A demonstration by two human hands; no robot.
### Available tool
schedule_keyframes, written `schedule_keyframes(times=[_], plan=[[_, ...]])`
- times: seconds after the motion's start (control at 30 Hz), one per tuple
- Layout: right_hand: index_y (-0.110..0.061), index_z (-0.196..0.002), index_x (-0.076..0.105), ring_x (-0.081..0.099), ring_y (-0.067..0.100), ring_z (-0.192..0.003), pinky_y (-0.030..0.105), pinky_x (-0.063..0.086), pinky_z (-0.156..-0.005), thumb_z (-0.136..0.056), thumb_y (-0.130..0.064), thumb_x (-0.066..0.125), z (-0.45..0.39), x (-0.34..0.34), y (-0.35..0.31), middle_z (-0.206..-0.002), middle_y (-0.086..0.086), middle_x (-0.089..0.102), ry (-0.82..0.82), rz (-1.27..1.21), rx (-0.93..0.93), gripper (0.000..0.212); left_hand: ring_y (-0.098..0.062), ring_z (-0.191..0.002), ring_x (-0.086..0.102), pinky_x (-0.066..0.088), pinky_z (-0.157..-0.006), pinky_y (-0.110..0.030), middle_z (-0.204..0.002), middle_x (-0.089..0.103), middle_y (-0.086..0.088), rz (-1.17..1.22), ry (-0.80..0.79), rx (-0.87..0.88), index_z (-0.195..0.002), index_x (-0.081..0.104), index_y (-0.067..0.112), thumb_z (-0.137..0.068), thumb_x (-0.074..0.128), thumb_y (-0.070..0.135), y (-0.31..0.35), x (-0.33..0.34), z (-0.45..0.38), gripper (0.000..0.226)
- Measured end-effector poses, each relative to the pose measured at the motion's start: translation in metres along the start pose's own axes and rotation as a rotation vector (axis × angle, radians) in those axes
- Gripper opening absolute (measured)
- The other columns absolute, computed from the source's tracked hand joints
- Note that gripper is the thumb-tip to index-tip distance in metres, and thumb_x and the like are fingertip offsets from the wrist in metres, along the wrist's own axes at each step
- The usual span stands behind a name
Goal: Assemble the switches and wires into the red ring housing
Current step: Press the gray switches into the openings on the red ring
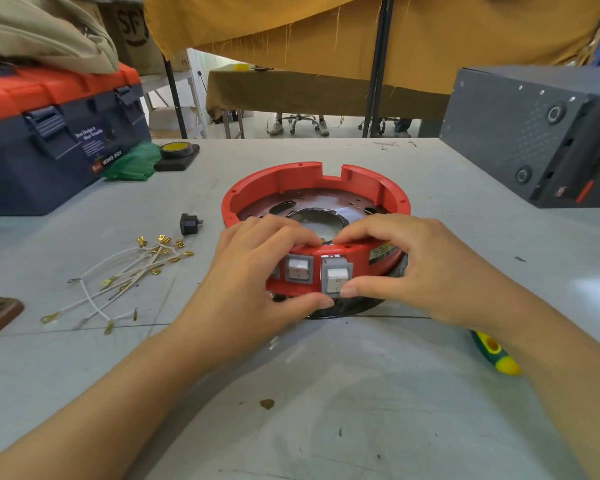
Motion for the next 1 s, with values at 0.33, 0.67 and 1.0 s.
schedule_keyframes(times=[0.33,0.67,1.0], plan=[[-0.047,-0.106,0.054,0.042,-0.012,-0.108,-0.003,0.035,-0.084,-0.067,-0.052,0.070,0.000,0.000,0.001,-0.104,-0.033,0.053,-0.010,0.037,-0.010,0.042,-0.016,-0.115,0.047,0.029,-0.101,-0.032,-0.118,0.056,0.006,-0.019,0.044,0.088,-0.115,0.062,0.022,-0.073,0.070,0.048,0.004,0.001,0.001,0.050],[-0.040,-0.111,0.060,0.046,-0.009,-0.104,0.002,0.034,-0.087,-0.067,-0.052,0.071,0.000,0.000,0.000,-0.105,-0.029,0.056,0.010,0.055,-0.028,0.047,-0.013,-0.108,0.048,0.028,-0.098,-0.033,-0.113,0.060,0.001,-0.029,0.105,0.192,-0.099,0.066,0.018,-0.077,0.060,0.039,0.012,0.001,0.001,0.032],[-0.036,-0.107,0.064,0.046,-0.012,-0.102,-0.001,0.034,-0.084,-0.073,-0.045,0.067,-0.001,-0.001,0.000,-0.099,-0.031,0.057,0.037,0.028,-0.032,0.035,-0.014,-0.109,0.053,0.039,-0.097,-0.041,-0.113,0.058,0.005,0.017,0.097,0.132,-0.103,0.064,0.020,-0.076,0.063,0.043,0.010,0.002,0.000,0.036]])
Point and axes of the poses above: each hand's wrist, its own z-axis away from the middle knuckle, its own x-axis out of the palm, y = z × x, the point moved 4 cm from there along -z, towards the middle knuckle
